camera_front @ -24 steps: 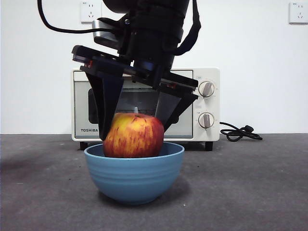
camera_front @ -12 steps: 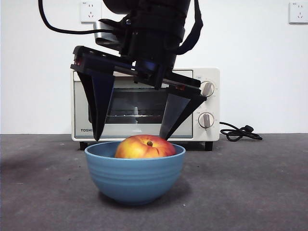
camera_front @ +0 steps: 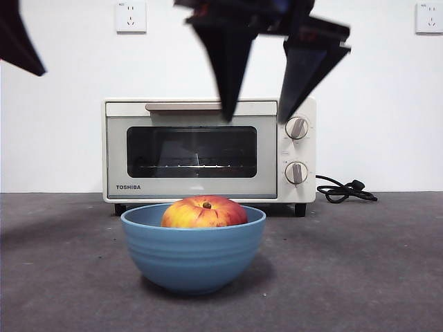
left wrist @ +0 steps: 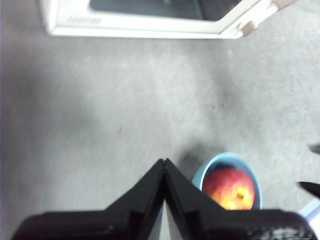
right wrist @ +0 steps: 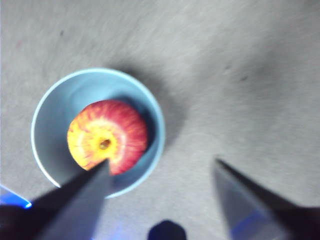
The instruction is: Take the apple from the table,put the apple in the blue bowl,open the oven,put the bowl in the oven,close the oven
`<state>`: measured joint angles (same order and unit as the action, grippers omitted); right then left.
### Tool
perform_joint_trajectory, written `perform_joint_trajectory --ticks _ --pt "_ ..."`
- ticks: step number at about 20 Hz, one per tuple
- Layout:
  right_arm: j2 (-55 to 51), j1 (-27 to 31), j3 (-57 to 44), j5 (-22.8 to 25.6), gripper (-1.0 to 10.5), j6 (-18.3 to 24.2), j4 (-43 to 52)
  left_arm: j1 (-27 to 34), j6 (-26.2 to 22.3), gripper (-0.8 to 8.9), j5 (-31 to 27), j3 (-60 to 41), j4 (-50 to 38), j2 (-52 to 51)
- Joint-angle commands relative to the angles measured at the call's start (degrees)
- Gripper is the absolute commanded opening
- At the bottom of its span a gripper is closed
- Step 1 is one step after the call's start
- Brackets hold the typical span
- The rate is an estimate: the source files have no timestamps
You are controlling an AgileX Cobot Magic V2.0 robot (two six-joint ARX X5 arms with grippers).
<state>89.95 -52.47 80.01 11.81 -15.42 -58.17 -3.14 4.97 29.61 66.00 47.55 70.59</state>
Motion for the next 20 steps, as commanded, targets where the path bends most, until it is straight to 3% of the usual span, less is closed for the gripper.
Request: perform_joint_trajectory --ticks 1,5,9,14,20 --pt "-2.8 0.63 -0.63 2.43 -0.1 -0.5 -1.38 -2.12 -0.02 -0.04 0.48 4.35 -0.55 4.48" --pt "-9.44 4.22 -4.63 3.61 -0.1 -1.05 -2.56 -6.32 -0.02 -0.04 0.44 13.75 -1.4 12.87" --pt "-19.02 10.64 -15.17 2.14 -0.1 -3.17 -1.01 -9.16 -0.04 -0.04 0.44 23.08 -1.51 20.7" --pt "-33.0 20.33 -29.03 -11.47 -0.1 -4.79 4.31 -9.94 -0.02 -0.05 0.44 32.2 -1.38 28.22" --pt "-42.86 27.41 -34.05 -19.87 -0.1 -5.7 4.02 -9.94 0.9 -0.05 0.37 34.34 -7.34 32.72"
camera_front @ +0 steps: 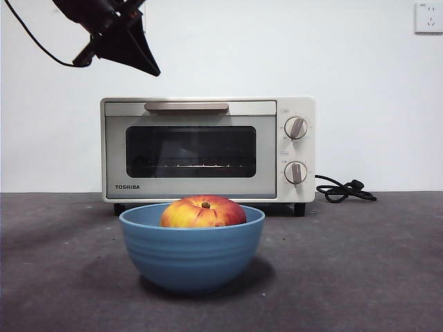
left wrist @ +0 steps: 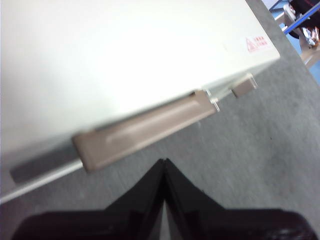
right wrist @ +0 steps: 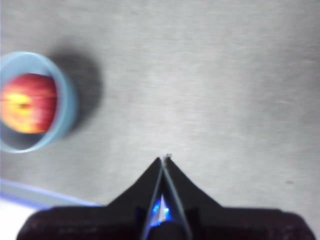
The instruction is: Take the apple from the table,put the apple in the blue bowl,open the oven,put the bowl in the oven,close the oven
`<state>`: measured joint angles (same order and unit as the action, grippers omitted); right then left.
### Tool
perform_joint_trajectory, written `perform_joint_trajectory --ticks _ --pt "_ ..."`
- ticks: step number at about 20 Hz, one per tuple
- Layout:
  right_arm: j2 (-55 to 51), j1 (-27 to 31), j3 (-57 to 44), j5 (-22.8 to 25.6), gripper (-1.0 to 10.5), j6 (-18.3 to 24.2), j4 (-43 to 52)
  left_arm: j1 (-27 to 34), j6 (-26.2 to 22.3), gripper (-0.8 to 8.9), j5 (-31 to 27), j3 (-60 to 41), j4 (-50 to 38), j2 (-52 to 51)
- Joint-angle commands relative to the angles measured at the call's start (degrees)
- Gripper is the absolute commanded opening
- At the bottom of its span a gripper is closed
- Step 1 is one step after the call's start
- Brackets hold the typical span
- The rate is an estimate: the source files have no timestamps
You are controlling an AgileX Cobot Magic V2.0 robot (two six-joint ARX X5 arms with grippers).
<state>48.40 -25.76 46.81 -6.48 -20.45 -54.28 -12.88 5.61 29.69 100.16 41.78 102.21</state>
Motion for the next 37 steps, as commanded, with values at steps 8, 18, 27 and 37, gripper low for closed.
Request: perform_joint_trajectory --ticks 8,18,27,37 --pt "-3.3 0.87 -0.85 -5.99 -0.1 -3.65 0.79 -1.16 -0.15 -0.05 -4.48 0.17 -7.19 2.95" --pt "-3.3 0.87 -0.85 -6.19 -0.1 -3.82 0.7 -4.44 -3.91 -0.05 -11.45 0.17 -2.69 7.91" --pt "-3.21 0.87 -0.85 -6.12 0.0 -3.82 4.22 -5.6 -7.67 -0.05 -10.73 0.17 8.37 8.28" --pt "-3.17 0.87 -0.85 -2.29 0.0 -3.39 5.05 -10.82 -8.66 -0.05 -19.54 -0.96 11.85 8.02"
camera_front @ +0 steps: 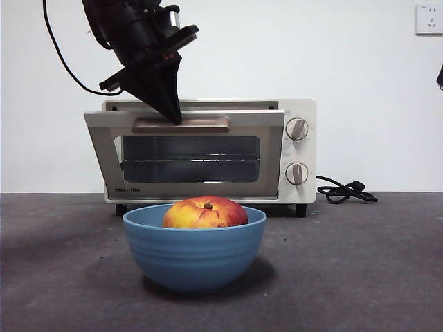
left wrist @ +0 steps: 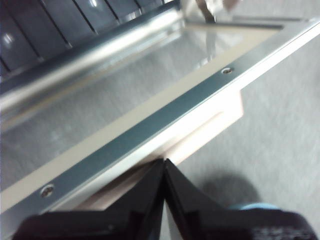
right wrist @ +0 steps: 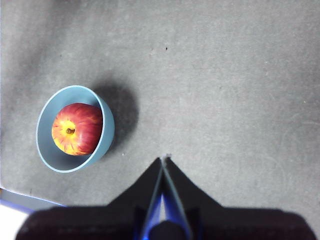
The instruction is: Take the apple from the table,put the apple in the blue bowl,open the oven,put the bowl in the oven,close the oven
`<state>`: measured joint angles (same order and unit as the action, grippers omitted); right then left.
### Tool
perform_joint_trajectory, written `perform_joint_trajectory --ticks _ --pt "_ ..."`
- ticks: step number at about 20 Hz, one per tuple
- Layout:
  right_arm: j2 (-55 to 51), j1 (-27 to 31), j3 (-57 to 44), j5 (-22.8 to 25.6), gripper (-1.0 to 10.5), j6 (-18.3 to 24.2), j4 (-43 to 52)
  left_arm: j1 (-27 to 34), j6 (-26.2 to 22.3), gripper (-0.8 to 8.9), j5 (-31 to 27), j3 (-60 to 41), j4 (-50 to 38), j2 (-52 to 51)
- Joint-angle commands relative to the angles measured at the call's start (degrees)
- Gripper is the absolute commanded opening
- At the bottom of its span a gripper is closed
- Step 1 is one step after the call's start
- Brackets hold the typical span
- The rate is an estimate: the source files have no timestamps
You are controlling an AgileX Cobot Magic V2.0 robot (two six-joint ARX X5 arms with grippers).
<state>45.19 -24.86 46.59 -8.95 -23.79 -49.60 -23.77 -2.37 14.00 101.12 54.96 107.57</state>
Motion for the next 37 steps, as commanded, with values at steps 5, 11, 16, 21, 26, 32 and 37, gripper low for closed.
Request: perform_joint_trajectory --ticks 5,11,16,21,26,32,37 --pt "0.04 -0.02 -0.63 0.24 0.0 0.28 0.37 -0.33 -0.96 -0.06 -5.07 -2.1 -1.31 2.05" --pt "0.04 -0.02 -0.63 0.87 0.0 1.25 0.37 -0.33 -2.12 -0.06 -5.11 -2.16 -2.01 -0.13" --pt "0.04 -0.02 -0.63 0.9 0.0 1.42 0.42 -0.26 -2.12 -0.06 -5.09 -6.4 -5.33 -2.43" --pt "0.07 -0.02 -0.63 0.87 0.0 1.44 2.01 0.79 -0.66 -0.06 -5.03 -20.28 -14.71 -8.39" --pt "0.09 -0.02 -0.63 0.83 0.0 1.4 2.95 1.25 0.33 -0.06 -5.05 -30.45 -22.49 -15.47" --pt "0.09 -0.02 -0.63 0.83 0.0 1.38 2.27 1.18 0.46 -0.06 -4.85 -33.33 -21.92 -16.06" --pt "0.09 -0.02 -0.63 0.83 0.0 1.36 1.53 1.18 0.5 -0.06 -4.83 -35.78 -23.04 -16.06"
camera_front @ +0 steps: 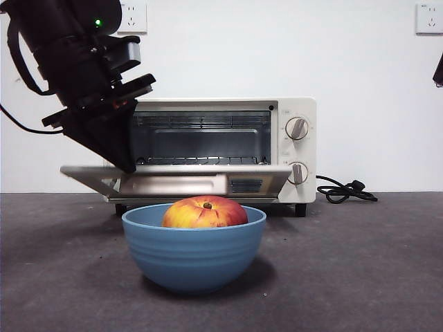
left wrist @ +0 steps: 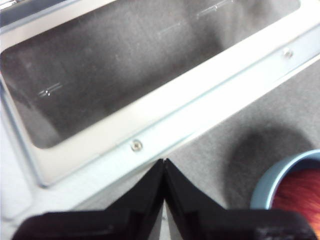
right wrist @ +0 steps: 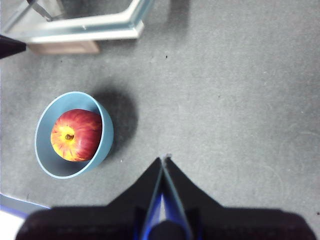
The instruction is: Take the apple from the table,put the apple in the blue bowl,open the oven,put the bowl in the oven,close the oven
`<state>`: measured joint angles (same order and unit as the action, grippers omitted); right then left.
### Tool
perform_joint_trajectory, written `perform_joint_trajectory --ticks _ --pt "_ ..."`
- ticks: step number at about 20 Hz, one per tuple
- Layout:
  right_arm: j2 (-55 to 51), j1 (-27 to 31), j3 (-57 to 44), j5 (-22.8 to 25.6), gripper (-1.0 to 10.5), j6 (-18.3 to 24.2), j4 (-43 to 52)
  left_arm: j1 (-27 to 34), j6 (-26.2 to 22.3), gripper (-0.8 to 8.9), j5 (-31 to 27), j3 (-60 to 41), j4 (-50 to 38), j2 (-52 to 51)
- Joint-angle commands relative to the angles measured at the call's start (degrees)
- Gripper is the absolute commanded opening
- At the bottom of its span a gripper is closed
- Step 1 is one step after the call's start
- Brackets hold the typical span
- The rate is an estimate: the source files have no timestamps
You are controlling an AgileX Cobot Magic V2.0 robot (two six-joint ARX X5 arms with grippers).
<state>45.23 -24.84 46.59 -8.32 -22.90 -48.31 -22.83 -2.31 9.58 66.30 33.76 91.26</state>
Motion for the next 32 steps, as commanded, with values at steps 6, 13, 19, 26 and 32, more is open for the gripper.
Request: perform_joint_trajectory --ticks 6,13,19,26,32 --pt "0.04 -0.04 -0.63 0.11 0.0 0.5 0.22 -0.52 0.42 -0.06 -0.11 -1.97 -0.94 -0.44" --pt "4.42 -0.33 -0.52 -10.03 0.0 0.28 4.0 -1.55 0.24 -0.06 -0.2 -1.97 6.01 -11.34" --pt "15.41 -4.9 0.81 -11.04 0.0 -1.4 8.83 -1.55 0.72 -0.05 -0.2 -1.97 17.35 -25.22" --pt "31.52 -12.48 11.19 -3.41 1.8 -1.03 7.26 -1.55 3.02 -0.05 -0.22 -1.97 27.87 -38.25" --pt "45.7 -12.76 22.77 -2.25 2.2 2.62 2.6 -1.55 4.55 -0.05 -0.24 -1.97 31.93 -43.67"
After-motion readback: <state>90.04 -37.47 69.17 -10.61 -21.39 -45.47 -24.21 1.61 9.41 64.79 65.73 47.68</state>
